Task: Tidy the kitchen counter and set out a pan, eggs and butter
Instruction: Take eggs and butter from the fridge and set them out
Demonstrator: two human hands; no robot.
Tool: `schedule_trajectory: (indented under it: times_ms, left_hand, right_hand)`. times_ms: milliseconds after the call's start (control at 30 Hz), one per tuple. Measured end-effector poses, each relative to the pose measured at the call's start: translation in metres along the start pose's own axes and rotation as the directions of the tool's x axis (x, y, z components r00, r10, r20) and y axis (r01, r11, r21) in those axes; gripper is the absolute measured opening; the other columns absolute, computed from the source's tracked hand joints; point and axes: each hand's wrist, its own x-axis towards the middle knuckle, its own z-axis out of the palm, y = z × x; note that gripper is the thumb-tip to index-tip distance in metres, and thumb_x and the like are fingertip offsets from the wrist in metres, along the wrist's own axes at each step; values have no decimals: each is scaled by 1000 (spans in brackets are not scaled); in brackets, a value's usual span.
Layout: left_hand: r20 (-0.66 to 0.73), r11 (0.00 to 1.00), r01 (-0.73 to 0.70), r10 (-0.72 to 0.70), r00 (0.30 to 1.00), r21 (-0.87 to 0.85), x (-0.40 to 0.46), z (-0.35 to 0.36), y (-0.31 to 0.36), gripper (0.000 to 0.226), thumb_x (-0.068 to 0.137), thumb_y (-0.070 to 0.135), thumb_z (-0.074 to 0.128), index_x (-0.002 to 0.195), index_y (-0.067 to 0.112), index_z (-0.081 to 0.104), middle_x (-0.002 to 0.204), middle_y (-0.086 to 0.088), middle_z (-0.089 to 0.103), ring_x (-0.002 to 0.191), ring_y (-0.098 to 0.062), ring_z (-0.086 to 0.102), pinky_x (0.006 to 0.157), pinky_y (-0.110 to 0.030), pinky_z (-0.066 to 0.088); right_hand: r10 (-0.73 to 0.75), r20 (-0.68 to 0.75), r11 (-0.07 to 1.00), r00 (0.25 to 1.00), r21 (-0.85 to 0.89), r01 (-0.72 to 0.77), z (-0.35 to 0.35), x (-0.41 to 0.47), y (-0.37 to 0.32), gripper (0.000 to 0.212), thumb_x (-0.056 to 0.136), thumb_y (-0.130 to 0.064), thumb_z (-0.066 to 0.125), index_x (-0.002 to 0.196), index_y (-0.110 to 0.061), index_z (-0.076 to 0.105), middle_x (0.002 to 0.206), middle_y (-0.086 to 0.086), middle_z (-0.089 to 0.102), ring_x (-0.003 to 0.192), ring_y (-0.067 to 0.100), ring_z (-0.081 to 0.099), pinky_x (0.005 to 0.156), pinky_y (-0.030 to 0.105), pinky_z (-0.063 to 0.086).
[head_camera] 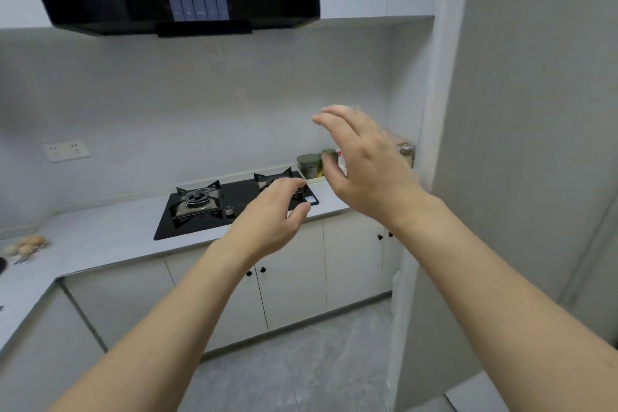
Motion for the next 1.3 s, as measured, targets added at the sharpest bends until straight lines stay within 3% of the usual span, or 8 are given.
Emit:
schedule_trajectory:
  times_ms: [100, 300, 400, 533, 900, 1000, 1100, 1300]
  left_hand:
    - [3, 999, -47, 47, 999, -4, -6, 2, 30, 40, 98, 40, 45, 137, 29, 43, 133, 10, 49, 95, -3, 43, 85, -23, 35]
    - [76, 979, -200, 203, 976, -45, -27, 23, 79, 43, 99, 44, 41, 140, 34, 38, 143, 17, 41, 129, -1, 40, 104, -27, 37]
    - [110, 975, -210, 218, 970, -76, -38, 40, 92, 49, 99, 53, 36, 140, 27, 40, 143, 12, 43, 131, -3, 39, 109, -31, 35]
    - [84, 946, -155, 186, 979, -285, -38, 57, 114, 60, 94, 66, 29, 140, 29, 41, 138, 14, 50, 127, 0, 45, 106, -36, 40]
    - [-198, 950, -197, 150, 969, -243, -28, 74, 135, 24, 100, 34, 45, 114, 18, 55, 111, 9, 59, 108, -6, 56, 89, -31, 46]
    - [-223, 933, -183, 115, 968, -310, -26, 74, 137, 28, 100, 29, 47, 128, 26, 48, 119, 15, 56, 114, -3, 54, 90, -30, 50]
    - [-292, 910, -188, 77, 953, -371, -21, 76, 141, 52, 99, 21, 49, 147, 27, 30, 132, 14, 51, 115, -3, 54, 93, -20, 46]
    - [-471, 932, -210, 49, 881, -295, 0, 92, 140, 68, 96, 7, 48, 154, 20, 15, 132, 7, 39, 116, -19, 51, 99, -40, 46]
  right_hand:
    - [-105, -102, 994, 989, 13, 107, -24, -2, -1, 44, 78, -1, 56, 122, -2, 60, 128, 13, 57, 119, 30, 53, 100, 39, 43]
    - [-318, -302, 944, 899, -14, 329, -67, -16, 4, 38, 76, 9, 51, 110, 3, 67, 123, 18, 61, 115, 34, 58, 103, 45, 42]
    - [-285, -378, 957, 881, -67, 281, -86, -29, 21, 38, 78, 9, 54, 114, 3, 65, 127, 18, 58, 121, 33, 54, 104, 46, 40]
    - [-196, -404, 980, 894, -123, 159, -92, -51, 51, 41, 83, 1, 56, 124, 2, 58, 135, 19, 52, 131, 32, 44, 108, 49, 36]
    - [-66, -352, 986, 934, -167, 7, -67, -88, 106, 46, 98, -23, 50, 141, -9, 43, 150, 16, 35, 142, 32, 27, 113, 54, 26]
    - [-60, -324, 982, 944, -189, -3, -63, -88, 113, 48, 99, -26, 48, 143, -12, 40, 152, 14, 33, 143, 32, 25, 115, 52, 22]
    - [-43, -304, 979, 952, -202, -20, -58, -88, 119, 49, 99, -29, 47, 144, -13, 39, 153, 13, 31, 143, 31, 24, 116, 51, 20]
    - [2, -286, 973, 958, -219, -68, -42, -85, 131, 51, 97, -30, 49, 145, -15, 38, 154, 12, 30, 144, 31, 22, 118, 49, 15]
